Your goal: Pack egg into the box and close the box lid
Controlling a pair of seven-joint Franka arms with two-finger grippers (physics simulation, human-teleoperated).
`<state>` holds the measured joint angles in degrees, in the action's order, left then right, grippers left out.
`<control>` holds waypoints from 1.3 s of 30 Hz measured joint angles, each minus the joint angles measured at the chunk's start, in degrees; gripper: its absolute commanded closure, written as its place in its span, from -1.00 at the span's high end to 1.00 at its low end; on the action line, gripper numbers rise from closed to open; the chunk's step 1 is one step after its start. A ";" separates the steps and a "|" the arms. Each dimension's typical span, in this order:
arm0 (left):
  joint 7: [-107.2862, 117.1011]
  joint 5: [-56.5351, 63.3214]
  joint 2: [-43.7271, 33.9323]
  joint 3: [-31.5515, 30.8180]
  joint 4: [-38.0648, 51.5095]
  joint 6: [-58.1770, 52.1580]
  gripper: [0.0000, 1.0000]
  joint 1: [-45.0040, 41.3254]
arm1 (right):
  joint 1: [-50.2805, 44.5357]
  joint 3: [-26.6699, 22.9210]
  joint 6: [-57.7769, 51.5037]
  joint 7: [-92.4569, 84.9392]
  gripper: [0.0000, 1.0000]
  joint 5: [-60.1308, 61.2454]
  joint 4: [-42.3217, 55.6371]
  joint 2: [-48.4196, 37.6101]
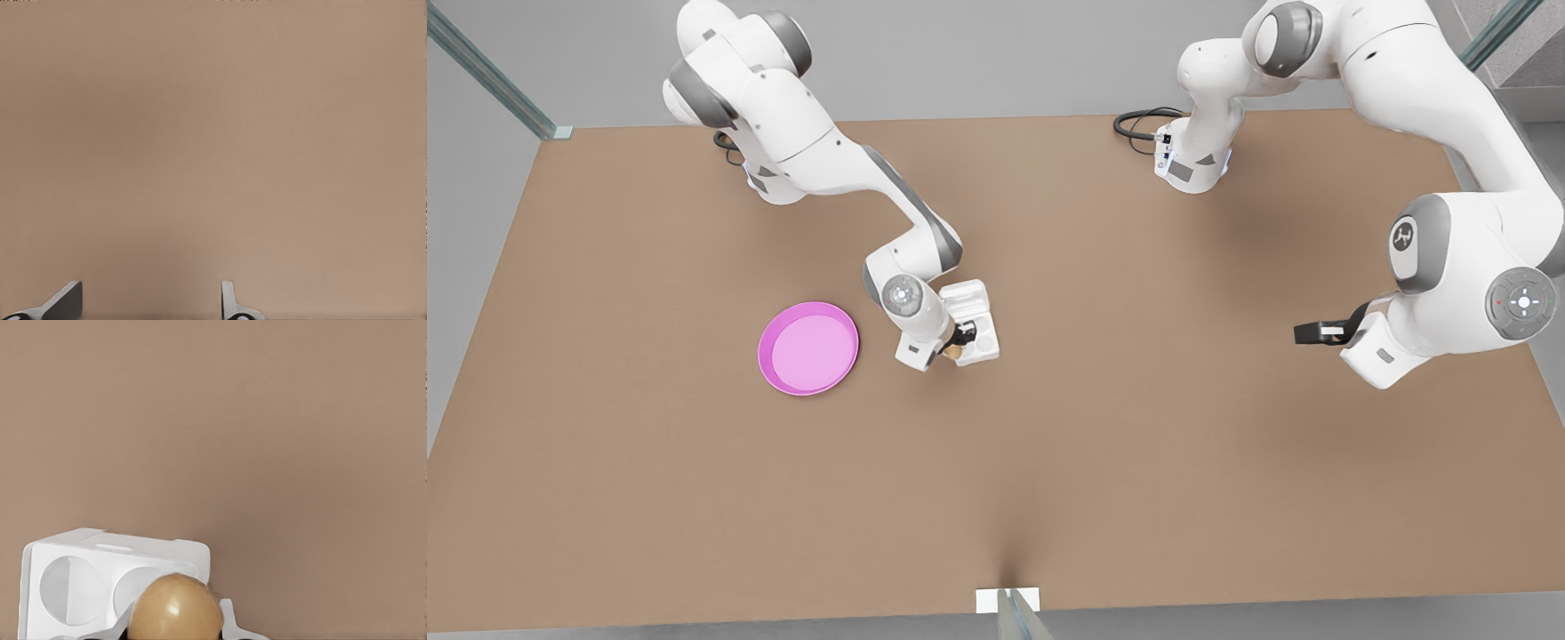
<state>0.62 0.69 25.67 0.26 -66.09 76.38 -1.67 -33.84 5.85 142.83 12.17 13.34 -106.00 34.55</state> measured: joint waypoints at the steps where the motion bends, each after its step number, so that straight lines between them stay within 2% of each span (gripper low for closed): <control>1: 0.05 0.00 -0.08 0.00 0.00 0.00 1.00 0.00 | 0.10 0.05 0.00 -0.05 0.14 -0.02 0.05 -0.01; 3: 0.09 0.00 -0.18 0.00 0.00 0.00 1.00 0.00 | 0.53 0.05 -0.01 -0.14 0.17 -0.04 0.00 -0.27; 4: 0.09 0.01 -0.18 -0.06 0.00 0.00 1.00 -0.03 | 0.61 0.13 -0.10 0.03 0.61 -0.11 0.00 -0.41; 7: 0.26 0.01 -0.18 0.00 0.00 0.00 1.00 -0.09 | 0.83 0.17 -0.19 0.31 0.73 -0.42 0.26 -0.62; 11: 0.26 0.01 -0.18 0.00 0.00 -0.35 1.00 -0.09 | 1.51 0.26 -0.19 0.22 0.75 -0.37 0.60 -1.38; 13: 0.31 0.01 -0.18 0.00 0.00 -0.36 1.00 -0.08 | 1.45 1.99 -0.62 0.30 0.75 2.88 1.24 -2.28; 17: 0.30 0.01 -0.18 -0.01 0.00 -0.44 1.00 -0.09 | 0.84 2.93 -1.76 0.62 0.68 7.20 12.91 2.95; 19: 0.32 0.01 -0.18 0.00 0.00 -0.44 1.00 -0.09 | 1.51 2.41 -9.40 1.94 0.73 7.84 7.89 -4.64; 21: 3.53 0.00 -0.74 -0.18 0.32 -0.43 1.00 -0.24 | 2.08 -5.42 -23.18 2.36 0.75 2.81 8.49 -10.06; 22: 16.10 -0.02 -1.76 -0.20 0.80 -0.56 1.00 -5.56 | 2.22 -10.36 -30.80 1.64 0.81 -3.12 11.98 -10.97; 23: 25.66 -0.21 -1.94 -0.30 2.30 -3.47 1.00 -9.13 | 1.92 -15.48 -34.09 -2.06 1.00 -5.57 13.93 -12.34; 24: 35.75 -0.38 -2.02 -0.36 2.63 -4.54 -0.08 -16.24 | 2.33 -19.14 -35.18 -4.63 1.00 -5.69 15.20 -13.35; 25: 41.51 -0.69 -1.97 -1.11 2.80 -5.86 -0.38 -22.70 | 2.13 -21.38 -37.27 -4.86 1.00 -6.29 16.04 -14.76; 26: 48.63 -1.62 -1.98 -1.82 2.81 -6.50 -0.44 -27.94 | 4.78 -20.99 -39.85 -5.51 1.00 -9.75 15.87 -17.36; 27: 56.99 -2.83 -1.71 -3.87 2.90 -6.34 -0.50 -32.66 | 12.20 -16.97 -41.16 -9.76 1.00 -10.31 15.69 -19.72; 28: 63.67 -4.17 -0.77 -8.84 2.90 -5.82 -0.50 -32.79 | 19.68 -9.62 -42.64 -9.92 1.00 -13.61 16.02 -21.56; 29: 67.56 -5.24 0.05 -11.69 2.90 -5.08 -0.50 -35.03 | 23.67 -6.04 -42.64 -9.89 1.00 -15.12 16.80 -21.62; 31: 80.24 -6.69 2.84 -11.87 2.90 1.27 -0.50 -42.51 | 25.87 -6.62 -42.64 -9.86 1.00 -15.83 19.66 -21.03; 32: 83.97 -7.18 4.22 -11.87 2.90 4.39 -0.50 -44.48 | 25.78 -8.42 -42.64 -10.03 1.00 -15.89 19.85 -20.93; 34: 87.85 -7.81 8.88 -11.86 2.90 11.67 -0.50 -48.53 | 26.92 -8.99 -42.41 -9.62 1.00 -15.81 19.86 -19.26; 35: 87.97 -8.02 10.60 -11.85 2.90 16.23 -0.50 -49.18 | 27.35 -9.10 -42.30 -9.79 1.00 -15.89 20.53 -18.55; 39: 88.81 -8.20 15.96 -9.36 2.89 16.71 -0.50 -48.80 | 30.36 -9.36 -41.97 -9.62 1.00 -14.94 23.64 -15.88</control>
<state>89.42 -7.52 41.63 -9.10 -63.21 93.08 -50.47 -3.48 -3.50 100.86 2.55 -1.60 -82.36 18.67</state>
